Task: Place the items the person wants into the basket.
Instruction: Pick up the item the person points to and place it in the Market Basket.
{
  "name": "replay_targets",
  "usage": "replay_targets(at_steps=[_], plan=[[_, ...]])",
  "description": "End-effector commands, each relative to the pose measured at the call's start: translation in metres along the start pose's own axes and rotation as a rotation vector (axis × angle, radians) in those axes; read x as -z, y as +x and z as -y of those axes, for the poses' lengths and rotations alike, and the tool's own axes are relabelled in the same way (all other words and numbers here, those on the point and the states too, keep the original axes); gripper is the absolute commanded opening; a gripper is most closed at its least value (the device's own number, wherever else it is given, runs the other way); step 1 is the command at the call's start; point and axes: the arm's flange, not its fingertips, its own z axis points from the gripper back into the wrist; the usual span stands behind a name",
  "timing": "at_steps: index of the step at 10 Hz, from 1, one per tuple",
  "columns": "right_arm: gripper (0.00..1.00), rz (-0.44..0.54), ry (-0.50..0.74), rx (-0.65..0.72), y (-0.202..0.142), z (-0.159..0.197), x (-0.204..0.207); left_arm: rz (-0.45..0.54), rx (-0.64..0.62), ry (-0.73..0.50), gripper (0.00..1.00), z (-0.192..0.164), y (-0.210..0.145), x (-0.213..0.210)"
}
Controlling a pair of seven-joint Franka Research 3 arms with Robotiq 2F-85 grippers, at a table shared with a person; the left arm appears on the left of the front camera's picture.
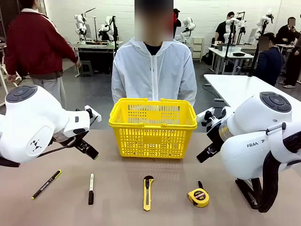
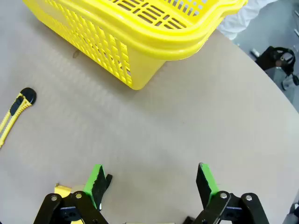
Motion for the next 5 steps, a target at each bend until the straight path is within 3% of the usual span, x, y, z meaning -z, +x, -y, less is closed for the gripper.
replay_targets(at_steps=[1, 5], plan=[[1.00, 0.000, 0.000, 0.000, 0.0000, 0.0000, 0.0000, 0.000, 0.000, 0.000, 1.00, 0.0001, 0.0000, 0.0000], [1.00, 0.000, 0.000, 0.000, 0.0000, 0.0000, 0.0000, 0.000, 0.000, 0.000, 1.00, 0.0001, 0.0000, 0.0000]])
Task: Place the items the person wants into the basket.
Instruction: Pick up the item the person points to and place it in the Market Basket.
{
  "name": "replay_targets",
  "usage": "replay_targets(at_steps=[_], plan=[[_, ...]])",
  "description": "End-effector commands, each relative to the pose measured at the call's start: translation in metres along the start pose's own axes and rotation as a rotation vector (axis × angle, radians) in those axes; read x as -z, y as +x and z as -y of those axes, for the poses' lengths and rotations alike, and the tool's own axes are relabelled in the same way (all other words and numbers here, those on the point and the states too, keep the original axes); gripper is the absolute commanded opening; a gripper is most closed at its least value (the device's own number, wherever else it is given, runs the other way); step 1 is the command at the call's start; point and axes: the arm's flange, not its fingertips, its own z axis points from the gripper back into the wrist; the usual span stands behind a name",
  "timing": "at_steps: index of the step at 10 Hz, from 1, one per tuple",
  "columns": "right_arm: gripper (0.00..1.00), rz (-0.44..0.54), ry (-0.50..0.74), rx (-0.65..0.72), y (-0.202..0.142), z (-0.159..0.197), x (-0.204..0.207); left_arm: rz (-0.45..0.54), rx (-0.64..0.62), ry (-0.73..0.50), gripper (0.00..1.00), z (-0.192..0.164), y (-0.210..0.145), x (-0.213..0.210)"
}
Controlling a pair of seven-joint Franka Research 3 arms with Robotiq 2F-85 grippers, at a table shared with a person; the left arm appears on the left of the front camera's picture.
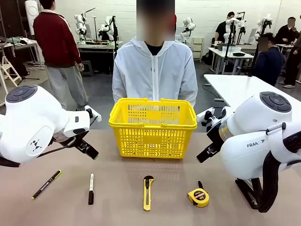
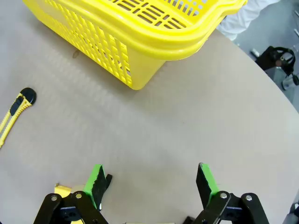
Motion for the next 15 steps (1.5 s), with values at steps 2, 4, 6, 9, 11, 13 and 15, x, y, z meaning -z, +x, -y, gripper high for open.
replay_targets(at_steps=[2, 4, 6, 9, 11, 13, 15], plan=[[1.00, 0.000, 0.000, -0.001, 0.000, 0.000, 0.000, 0.000, 0.000, 0.000, 1.00, 0.000, 0.000, 0.000], [1.00, 0.000, 0.000, -0.001, 0.000, 0.000, 0.000, 0.000, 0.000, 0.000, 1.00, 0.000, 0.000, 0.000], [1.00, 0.000, 0.000, -0.001, 0.000, 0.000, 0.000, 0.000, 0.000, 0.000, 1.00, 0.000, 0.000, 0.000], [1.00, 0.000, 0.000, 0.000, 0.000, 0.000, 0.000, 0.000, 0.000, 0.000, 1.00, 0.000, 0.000, 0.000], [1.00, 0.020, -0.054, 0.022, 0.023, -0.005, -0.083, 0.017, 0.016, 0.079, 1.00, -0.007, 0.018, -0.080], [1.00, 0.021, -0.077, 0.065, 0.049, 0.006, -0.174, 0.002, 0.011, 0.073, 1.00, -0.026, 0.052, -0.154], [1.00, 0.033, -0.093, 0.066, 0.085, 0.004, -0.267, 0.010, 0.007, 0.111, 1.00, -0.036, 0.104, -0.229]])
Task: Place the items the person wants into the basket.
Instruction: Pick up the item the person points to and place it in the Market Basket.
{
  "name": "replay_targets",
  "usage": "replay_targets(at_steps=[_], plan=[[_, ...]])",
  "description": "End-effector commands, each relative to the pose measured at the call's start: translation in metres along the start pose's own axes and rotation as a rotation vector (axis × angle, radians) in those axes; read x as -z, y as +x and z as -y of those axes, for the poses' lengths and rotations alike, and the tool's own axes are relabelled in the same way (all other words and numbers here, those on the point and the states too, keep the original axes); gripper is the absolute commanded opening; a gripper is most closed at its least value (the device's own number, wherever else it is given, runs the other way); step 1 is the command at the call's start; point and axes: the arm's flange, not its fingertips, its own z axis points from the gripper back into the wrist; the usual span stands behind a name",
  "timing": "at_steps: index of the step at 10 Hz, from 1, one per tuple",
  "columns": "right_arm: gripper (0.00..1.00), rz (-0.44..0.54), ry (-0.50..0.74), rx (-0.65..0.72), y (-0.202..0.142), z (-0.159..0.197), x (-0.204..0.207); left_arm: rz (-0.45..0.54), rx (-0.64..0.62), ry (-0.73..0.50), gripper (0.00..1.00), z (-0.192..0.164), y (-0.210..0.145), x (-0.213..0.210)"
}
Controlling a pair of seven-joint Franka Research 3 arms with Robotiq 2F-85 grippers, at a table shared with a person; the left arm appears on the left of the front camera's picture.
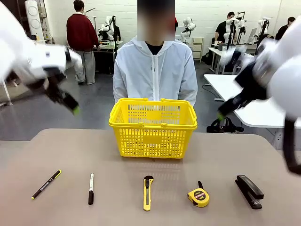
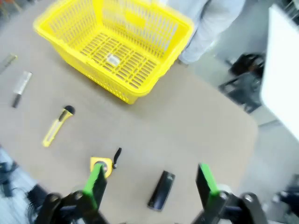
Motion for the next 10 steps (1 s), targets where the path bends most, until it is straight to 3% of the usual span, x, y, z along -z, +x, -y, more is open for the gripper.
replay_targets(at_steps=[1, 3, 4, 5, 8, 9, 10], plan=[[1.00, -0.034, -0.039, 0.021, 0.042, -0.001, -0.041, -0.021, 0.011, 0.019, 1.00, -0.007, 0.047, -0.032], [1.00, -0.045, -0.066, 0.058, 0.051, 0.003, -0.058, -0.023, -0.013, 0.036, 1.00, -0.014, 0.056, -0.057], [1.00, -0.079, -0.111, 0.055, 0.049, 0.000, -0.048, -0.042, -0.013, 0.066, 1.00, -0.014, 0.050, -0.060], [1.00, -0.001, -0.024, 0.029, 0.044, 0.001, -0.082, 0.007, 0.006, 0.009, 1.00, -0.012, 0.054, -0.070], [1.00, -0.023, -0.046, 0.037, 0.049, 0.002, -0.073, -0.003, 0.002, 0.016, 1.00, -0.015, 0.057, -0.069], [1.00, 0.020, 0.102, 0.038, 0.019, 0.039, -0.077, 0.015, 0.058, -0.245, 1.00, -0.061, 0.034, -0.073], [1.00, 0.103, 0.275, 0.064, -0.013, 0.082, -0.087, 0.055, 0.088, -0.392, 1.00, -0.101, 0.011, -0.078]])
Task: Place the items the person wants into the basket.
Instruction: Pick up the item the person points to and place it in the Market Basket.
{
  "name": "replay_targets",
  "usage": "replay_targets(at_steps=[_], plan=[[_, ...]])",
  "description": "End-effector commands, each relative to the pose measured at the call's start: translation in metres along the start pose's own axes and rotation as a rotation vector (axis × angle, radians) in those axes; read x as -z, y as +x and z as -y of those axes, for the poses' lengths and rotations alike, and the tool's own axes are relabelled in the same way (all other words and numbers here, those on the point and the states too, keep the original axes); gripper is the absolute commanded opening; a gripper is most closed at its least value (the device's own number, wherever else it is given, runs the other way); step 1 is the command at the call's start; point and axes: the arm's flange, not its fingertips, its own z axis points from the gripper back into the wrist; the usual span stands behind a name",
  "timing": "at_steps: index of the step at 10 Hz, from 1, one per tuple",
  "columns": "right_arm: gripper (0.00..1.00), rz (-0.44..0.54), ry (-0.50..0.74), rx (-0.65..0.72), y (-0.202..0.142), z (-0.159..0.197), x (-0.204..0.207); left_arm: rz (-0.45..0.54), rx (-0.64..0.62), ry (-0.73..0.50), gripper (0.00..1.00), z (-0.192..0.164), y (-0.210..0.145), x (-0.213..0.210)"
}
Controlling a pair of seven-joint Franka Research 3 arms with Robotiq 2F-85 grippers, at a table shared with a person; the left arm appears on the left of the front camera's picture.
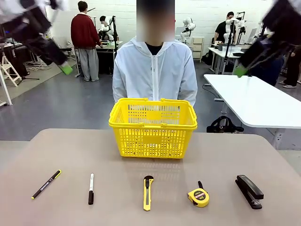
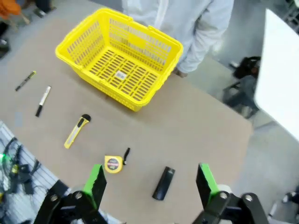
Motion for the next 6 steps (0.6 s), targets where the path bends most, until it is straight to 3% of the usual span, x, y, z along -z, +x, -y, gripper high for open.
replay_targets(at_steps=[1, 4, 6], plan=[[1.00, 0.144, 0.291, 0.066, -0.062, 0.083, -0.021, 0.036, 0.035, -0.268, 1.00, -0.068, -0.048, -0.029], [1.00, 0.319, 0.476, 0.166, -0.129, 0.160, -0.046, 0.193, -0.070, -0.398, 1.00, -0.134, -0.114, -0.055], [1.00, 0.367, 0.469, 0.246, -0.161, 0.186, -0.058, 0.254, -0.151, -0.408, 1.00, -0.152, -0.152, -0.065]])
